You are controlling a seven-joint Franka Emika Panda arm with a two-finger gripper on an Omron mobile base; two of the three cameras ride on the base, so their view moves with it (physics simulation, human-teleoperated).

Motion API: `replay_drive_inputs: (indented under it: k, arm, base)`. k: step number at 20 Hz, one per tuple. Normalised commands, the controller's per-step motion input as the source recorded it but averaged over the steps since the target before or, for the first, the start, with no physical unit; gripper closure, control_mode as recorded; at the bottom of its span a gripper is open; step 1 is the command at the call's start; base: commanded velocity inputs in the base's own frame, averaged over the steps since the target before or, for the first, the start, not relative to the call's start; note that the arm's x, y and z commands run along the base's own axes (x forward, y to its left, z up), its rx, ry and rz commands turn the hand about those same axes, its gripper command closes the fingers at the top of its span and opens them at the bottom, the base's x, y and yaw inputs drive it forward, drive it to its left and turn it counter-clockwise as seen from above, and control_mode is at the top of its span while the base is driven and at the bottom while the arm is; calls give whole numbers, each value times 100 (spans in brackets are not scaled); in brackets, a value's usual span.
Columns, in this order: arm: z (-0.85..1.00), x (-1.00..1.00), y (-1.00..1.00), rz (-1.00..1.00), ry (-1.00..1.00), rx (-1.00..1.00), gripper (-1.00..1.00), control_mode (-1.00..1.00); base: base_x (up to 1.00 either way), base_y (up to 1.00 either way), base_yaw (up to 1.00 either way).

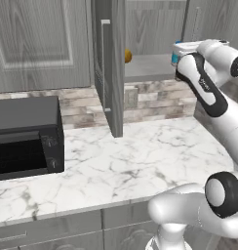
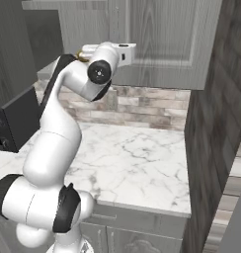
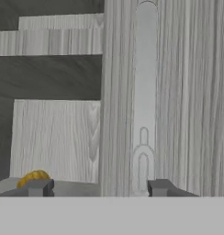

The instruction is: The dining table condiment station is running low on mayonnaise. Refill the condiment station by opening the cabinet and taking the mayonnaise from the cabinet and placing it on the dining table.

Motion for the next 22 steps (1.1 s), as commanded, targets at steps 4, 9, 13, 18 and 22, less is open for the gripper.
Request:
replay_drive_inputs:
  k: [4,9,13,18,22]
  arm:
    - [0,5,-28,5,-6,0,-100,-100]
    - [4,-13,-2,-1,-15,-1,-100,-100]
    - [20,-24,1,-8,-23,-7,-100,-100]
    - [-5,46,16,-3,2,-2,-100,-100]
    - [-12,57,0,0,10,0,-100,-100]
  base:
    - [0,0,0]
    - [0,0,0]
    - [0,0,0]
    - [0,0,0]
    - [0,0,0]
